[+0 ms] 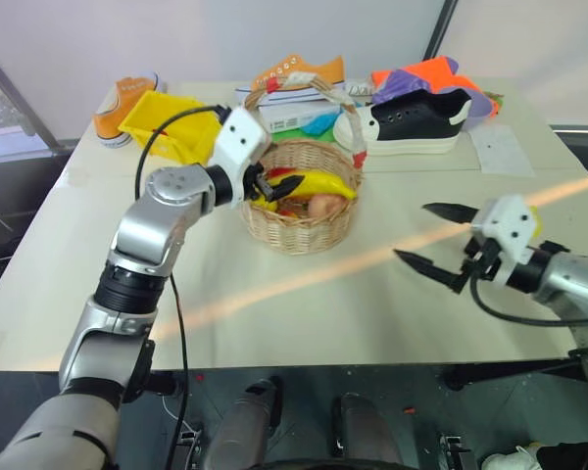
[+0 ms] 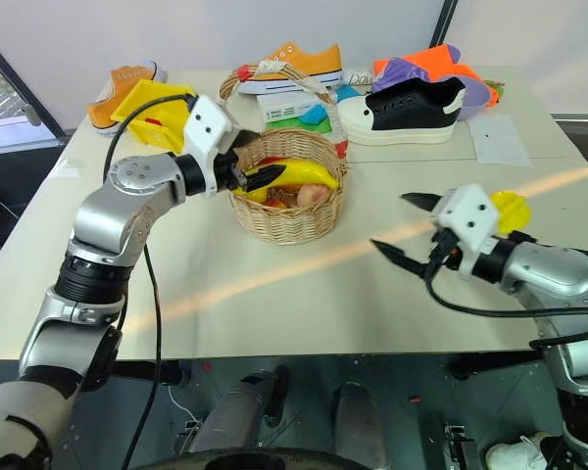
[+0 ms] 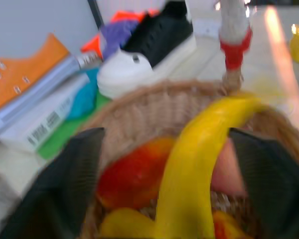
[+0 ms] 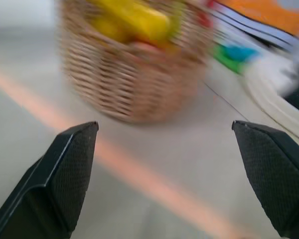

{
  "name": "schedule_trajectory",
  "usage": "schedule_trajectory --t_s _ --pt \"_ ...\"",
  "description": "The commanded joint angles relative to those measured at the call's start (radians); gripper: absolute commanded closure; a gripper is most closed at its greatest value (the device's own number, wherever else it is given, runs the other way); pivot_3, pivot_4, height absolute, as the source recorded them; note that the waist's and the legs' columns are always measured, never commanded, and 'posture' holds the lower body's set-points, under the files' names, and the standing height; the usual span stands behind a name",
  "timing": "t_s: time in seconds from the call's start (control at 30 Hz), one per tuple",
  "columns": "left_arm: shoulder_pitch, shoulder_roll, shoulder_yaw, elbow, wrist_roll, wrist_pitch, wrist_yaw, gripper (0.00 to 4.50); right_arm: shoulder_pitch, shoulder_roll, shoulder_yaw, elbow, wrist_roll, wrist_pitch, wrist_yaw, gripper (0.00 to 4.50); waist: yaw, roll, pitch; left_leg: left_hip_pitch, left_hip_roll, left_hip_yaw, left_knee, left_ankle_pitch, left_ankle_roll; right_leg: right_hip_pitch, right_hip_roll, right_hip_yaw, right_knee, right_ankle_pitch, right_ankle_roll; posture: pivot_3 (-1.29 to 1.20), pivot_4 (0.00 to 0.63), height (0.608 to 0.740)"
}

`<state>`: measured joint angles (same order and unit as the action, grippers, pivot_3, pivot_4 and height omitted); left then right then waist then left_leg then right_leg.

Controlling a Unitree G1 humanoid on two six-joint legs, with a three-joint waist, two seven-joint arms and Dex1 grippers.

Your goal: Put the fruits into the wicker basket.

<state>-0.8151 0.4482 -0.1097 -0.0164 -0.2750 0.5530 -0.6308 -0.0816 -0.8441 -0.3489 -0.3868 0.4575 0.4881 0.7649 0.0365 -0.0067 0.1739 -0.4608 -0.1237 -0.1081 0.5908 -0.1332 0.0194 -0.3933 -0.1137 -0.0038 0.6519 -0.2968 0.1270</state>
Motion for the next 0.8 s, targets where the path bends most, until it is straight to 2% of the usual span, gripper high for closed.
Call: schedule_trajectory --t_s 0.03,0.2,0.33,0.5,0.8 --pt "0.013 0.001 0.077 -0.063 -0.038 -0.049 -0.011 0.29 0.016 0.015 -0.118 0.072 0.017 0.065 -0.072 0.0 0.001 0.0 0.0 0.0 0.0 0.0 0.0 0.0 0.0 0.0 0.0 0.0 0.0 0.0 0.0 0.0 0.15 0.74" --pt "0.097 -0.007 0.103 -0.192 -0.151 -0.028 -0.093 0.29 -0.049 0.086 -0.143 0.177 -0.098 0.066 -0.304 0.0 -0.003 0.0 0.0 0.0 0.0 0.0 0.0 0.001 0.002 0.0 0.0 0.0 0.0 0.0 0.0 0.0 0.15 0.74" --pt "0.183 0.017 0.043 -0.333 -0.218 0.013 -0.185 0.29 -0.13 0.138 -0.087 0.287 -0.222 0.061 -0.485 0.0 -0.009 0.001 0.0 0.0 0.0 0.001 0.0 0.001 0.002 0.0 0.0 0.001 0.001 0.0 -0.001 0.0 0.15 0.74" --pt "0.223 -0.01 -0.025 -0.418 -0.229 0.051 -0.166 0.29 -0.227 0.22 -0.003 0.402 -0.353 0.046 -0.658 0.0 -0.02 0.002 -0.001 0.001 0.0 0.0 0.001 0.001 0.002 0.001 0.001 0.001 0.002 -0.001 -0.002 0.0 0.15 0.74" --pt "0.237 -0.04 -0.031 -0.464 -0.254 0.095 -0.119 0.29 -0.285 0.311 0.05 0.536 -0.425 0.008 -0.771 0.0 -0.026 0.003 -0.001 0.002 0.0 0.0 0.001 0.002 0.002 0.001 0.002 0.001 0.003 0.0 -0.001 0.0 0.15 0.74"
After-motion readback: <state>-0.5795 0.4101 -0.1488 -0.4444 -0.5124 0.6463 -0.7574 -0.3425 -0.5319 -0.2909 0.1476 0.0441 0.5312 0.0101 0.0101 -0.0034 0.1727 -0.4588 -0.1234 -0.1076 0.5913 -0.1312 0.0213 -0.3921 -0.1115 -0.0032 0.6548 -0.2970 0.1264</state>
